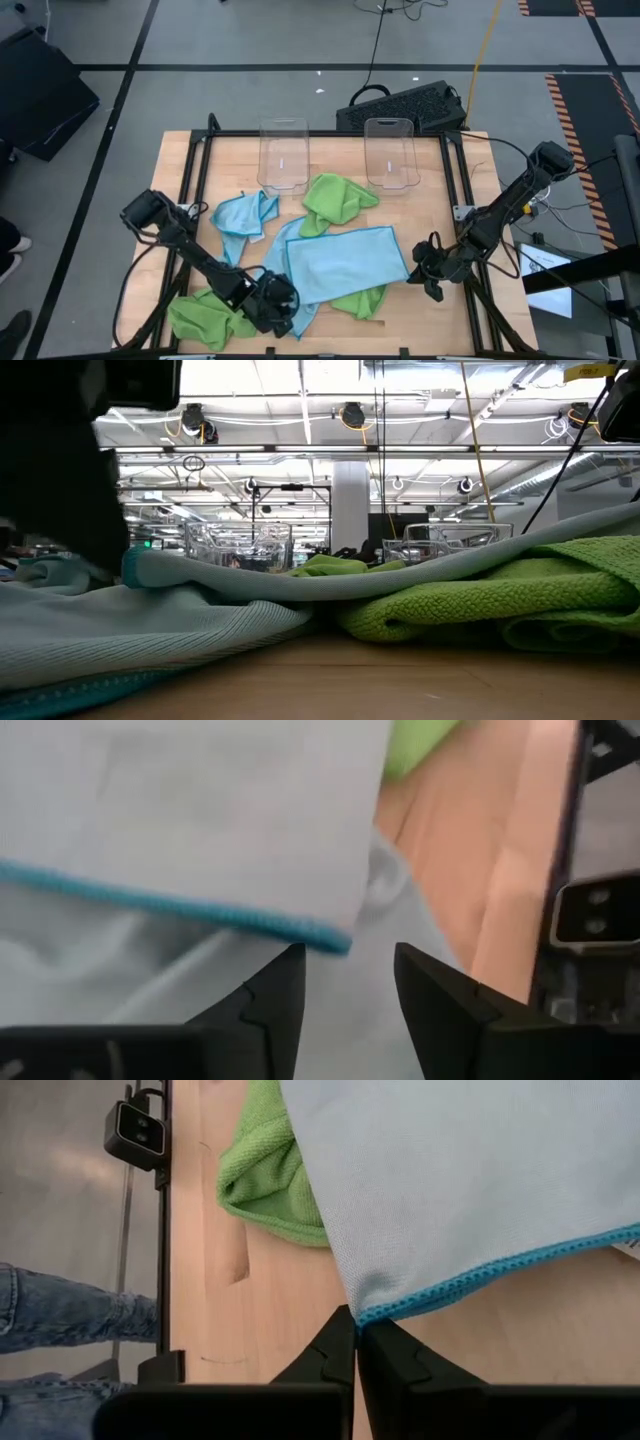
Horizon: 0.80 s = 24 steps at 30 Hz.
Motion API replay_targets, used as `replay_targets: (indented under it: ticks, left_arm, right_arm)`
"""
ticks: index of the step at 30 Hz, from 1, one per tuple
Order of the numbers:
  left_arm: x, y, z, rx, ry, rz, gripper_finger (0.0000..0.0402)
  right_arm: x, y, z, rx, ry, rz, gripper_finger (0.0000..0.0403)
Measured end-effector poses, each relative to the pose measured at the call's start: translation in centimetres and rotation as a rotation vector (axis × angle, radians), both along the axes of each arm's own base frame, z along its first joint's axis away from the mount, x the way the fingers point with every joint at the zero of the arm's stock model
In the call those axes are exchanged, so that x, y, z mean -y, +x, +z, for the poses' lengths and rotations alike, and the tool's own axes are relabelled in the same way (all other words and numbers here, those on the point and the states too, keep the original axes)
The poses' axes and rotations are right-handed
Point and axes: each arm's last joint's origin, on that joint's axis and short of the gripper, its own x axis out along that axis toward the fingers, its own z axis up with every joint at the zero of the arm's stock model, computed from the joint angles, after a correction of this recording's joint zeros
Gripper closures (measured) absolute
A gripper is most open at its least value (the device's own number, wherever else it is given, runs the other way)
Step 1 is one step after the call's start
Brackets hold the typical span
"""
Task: Fold microfiber towels
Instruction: Fold the right blue microfiber towel
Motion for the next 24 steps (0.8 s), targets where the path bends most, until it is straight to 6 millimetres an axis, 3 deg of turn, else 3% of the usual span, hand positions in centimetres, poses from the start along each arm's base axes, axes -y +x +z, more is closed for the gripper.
replay_targets:
  ticks: [11, 14, 19, 24]
  left_arm:
    - [-1.4, 1.1, 0.0, -0.004, 0.011, 0.025, 0.0256]
    - [-1.8, 1.4, -0.3, -0.029, -0.003, -0.005, 0.029]
    - [-1.8, 1.5, -0.7, -0.073, -0.031, -0.067, 0.0382]
    - [-1.8, 1.5, -0.7, -0.086, -0.046, -0.061, 0.0396]
  right_arm:
    - [0.0, 0.0, 0.0, 0.001, -0.002, 0.003, 0.0403]
    - [0.0, 0.0, 0.0, 0.001, -0.002, 0.003, 0.0403]
    - [0.0, 0.0, 0.0, 0.0, -0.002, 0.002, 0.0403]
    - [-0.1, -0.1, 0.1, -0.029, 0.036, 0.039, 0.0403]
